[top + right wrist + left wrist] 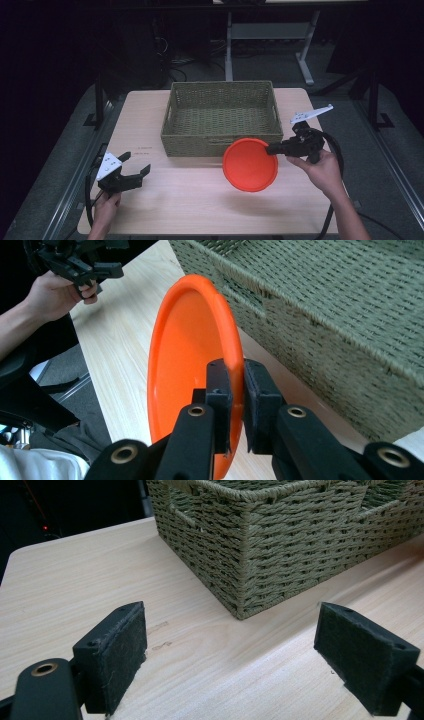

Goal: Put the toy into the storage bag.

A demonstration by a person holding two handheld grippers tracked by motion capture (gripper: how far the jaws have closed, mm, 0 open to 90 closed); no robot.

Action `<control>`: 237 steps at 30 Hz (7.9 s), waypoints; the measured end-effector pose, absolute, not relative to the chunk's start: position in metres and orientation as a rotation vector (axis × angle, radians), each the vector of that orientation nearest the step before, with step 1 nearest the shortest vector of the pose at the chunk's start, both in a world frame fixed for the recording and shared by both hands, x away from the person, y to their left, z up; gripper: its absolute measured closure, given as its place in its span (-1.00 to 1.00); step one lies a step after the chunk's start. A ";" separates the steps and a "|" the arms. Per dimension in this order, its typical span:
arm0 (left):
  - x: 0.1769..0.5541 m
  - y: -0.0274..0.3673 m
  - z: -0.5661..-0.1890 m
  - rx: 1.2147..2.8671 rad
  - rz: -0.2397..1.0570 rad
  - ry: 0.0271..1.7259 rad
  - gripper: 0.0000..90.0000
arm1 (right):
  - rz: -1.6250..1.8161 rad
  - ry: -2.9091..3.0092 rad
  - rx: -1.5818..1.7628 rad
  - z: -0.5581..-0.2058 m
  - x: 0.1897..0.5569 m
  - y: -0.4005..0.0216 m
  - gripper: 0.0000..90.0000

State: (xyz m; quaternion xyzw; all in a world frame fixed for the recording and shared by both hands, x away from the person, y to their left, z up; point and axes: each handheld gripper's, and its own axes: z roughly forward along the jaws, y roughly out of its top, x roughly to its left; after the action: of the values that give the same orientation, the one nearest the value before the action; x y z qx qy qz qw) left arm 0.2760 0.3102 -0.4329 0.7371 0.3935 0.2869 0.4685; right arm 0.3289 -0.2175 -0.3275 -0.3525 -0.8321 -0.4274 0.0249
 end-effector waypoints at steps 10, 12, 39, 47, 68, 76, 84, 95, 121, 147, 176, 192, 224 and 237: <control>0.276 0.311 -0.433 1.797 0.702 0.972 -0.71 | -1.337 -2.587 -1.080 -0.312 0.334 -0.216 0.83; 0.276 0.311 -0.433 1.794 0.702 0.973 -0.71 | -1.339 -2.581 -1.080 -0.310 0.336 -0.216 0.83; 0.278 0.313 -0.434 1.791 0.702 0.981 -0.71 | -1.370 -2.580 -1.093 -0.269 0.378 -0.202 0.83; 0.278 0.312 -0.434 1.796 0.706 0.976 -0.71 | -1.362 -2.578 -1.103 -0.263 0.390 -0.194 0.83; 0.278 0.311 -0.434 1.789 0.705 0.978 -0.71 | -1.369 -2.572 -1.137 -0.251 0.411 -0.186 0.83; 0.278 0.312 -0.434 1.782 0.702 0.979 -0.71 | -1.365 -2.565 -1.157 -0.248 0.423 -0.180 0.83; 0.278 0.312 -0.433 1.788 0.704 0.976 -0.71 | -1.359 -2.558 -1.176 -0.247 0.436 -0.175 0.83; 0.278 0.312 -0.433 1.788 0.702 0.974 -0.71 | -1.371 -2.544 -1.233 -0.243 0.455 -0.173 0.83; 0.278 0.311 -0.433 1.782 0.699 0.970 -0.71 | -1.278 -2.488 -1.443 -0.275 0.499 -0.166 0.83; 0.278 0.310 -0.433 1.793 0.695 0.961 -0.71 | -1.133 -2.457 -1.563 -0.321 0.519 -0.158 0.83; 0.277 0.310 -0.433 1.787 0.694 0.960 -0.71 | -0.877 -2.422 -1.628 -0.375 0.535 -0.145 0.82; 0.276 0.311 -0.432 1.791 0.695 0.956 -0.71 | -0.910 -2.376 -1.708 -0.369 0.529 -0.154 0.59; 0.275 0.309 -0.432 1.799 0.688 0.956 -0.71 | -1.237 -2.245 -1.440 -0.334 0.490 -0.183 -0.36; 0.275 0.308 -0.432 1.801 0.686 0.956 -0.71 | -1.313 -2.235 -1.399 -0.321 0.469 -0.202 -0.39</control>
State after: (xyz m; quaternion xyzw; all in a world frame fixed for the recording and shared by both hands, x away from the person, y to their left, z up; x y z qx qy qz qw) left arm 0.2746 0.3084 -0.4325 0.7368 0.3909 0.2807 0.4750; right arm 0.4686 -0.2021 -0.3209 -0.4726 -0.7551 -0.4437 0.0977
